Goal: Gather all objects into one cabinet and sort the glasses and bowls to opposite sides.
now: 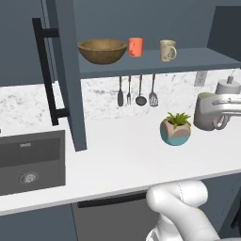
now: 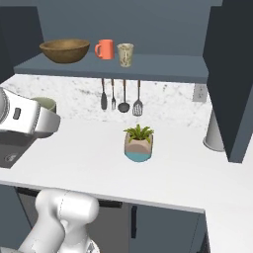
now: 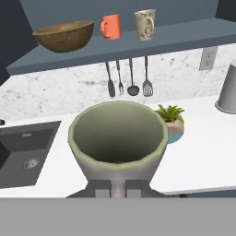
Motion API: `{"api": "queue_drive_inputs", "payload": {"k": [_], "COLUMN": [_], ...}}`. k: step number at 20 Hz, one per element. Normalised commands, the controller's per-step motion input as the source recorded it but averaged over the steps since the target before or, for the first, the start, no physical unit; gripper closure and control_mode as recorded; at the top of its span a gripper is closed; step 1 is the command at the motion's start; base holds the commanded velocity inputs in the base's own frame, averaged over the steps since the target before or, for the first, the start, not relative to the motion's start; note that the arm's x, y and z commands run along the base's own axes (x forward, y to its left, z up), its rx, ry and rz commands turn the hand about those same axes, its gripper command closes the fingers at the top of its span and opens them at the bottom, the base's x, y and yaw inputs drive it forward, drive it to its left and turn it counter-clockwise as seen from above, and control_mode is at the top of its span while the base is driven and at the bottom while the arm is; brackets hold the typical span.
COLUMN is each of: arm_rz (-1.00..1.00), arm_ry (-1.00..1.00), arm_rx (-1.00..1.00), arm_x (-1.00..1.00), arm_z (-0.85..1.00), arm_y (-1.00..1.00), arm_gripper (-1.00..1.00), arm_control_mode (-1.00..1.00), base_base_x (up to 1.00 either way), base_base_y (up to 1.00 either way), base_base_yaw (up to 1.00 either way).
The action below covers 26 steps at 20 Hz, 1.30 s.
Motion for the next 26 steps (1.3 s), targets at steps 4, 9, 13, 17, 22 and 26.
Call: {"api": "queue_drive_inputs", "payload": {"k": [4, 9, 13, 17, 22, 26], "arm_rz": [0.0, 0.0, 0.0, 0.0, 0.0, 0.0], "arm_ry": [0.0, 0.0, 0.0, 0.0, 0.0, 0.0], "arm_rx": [0.0, 0.0, 0.0, 0.0, 0.0, 0.0], "arm_x": [0.0, 0.0, 0.0, 0.0, 0.01, 0.21], "arm_z": [0.0, 0.0, 0.0, 0.0, 0.0, 0.23], "arm_y": [0.0, 0.0, 0.0, 0.0, -0.07, -0.32], "arm_gripper": [1.0, 1.0, 1.0, 1.0, 1.0, 1.0], "arm_control_mode": [1.0, 1.0, 1.0, 1.0, -1.0, -1.0], "base_base_x": [0.06, 0.09, 0.06, 0.0, 0.0, 0.0], "base_base_y": [0.0, 0.0, 0.0, 0.0, 0.0, 0.0], "base_base_yaw": [0.0, 0.0, 0.0, 0.0, 0.0, 0.0]}}
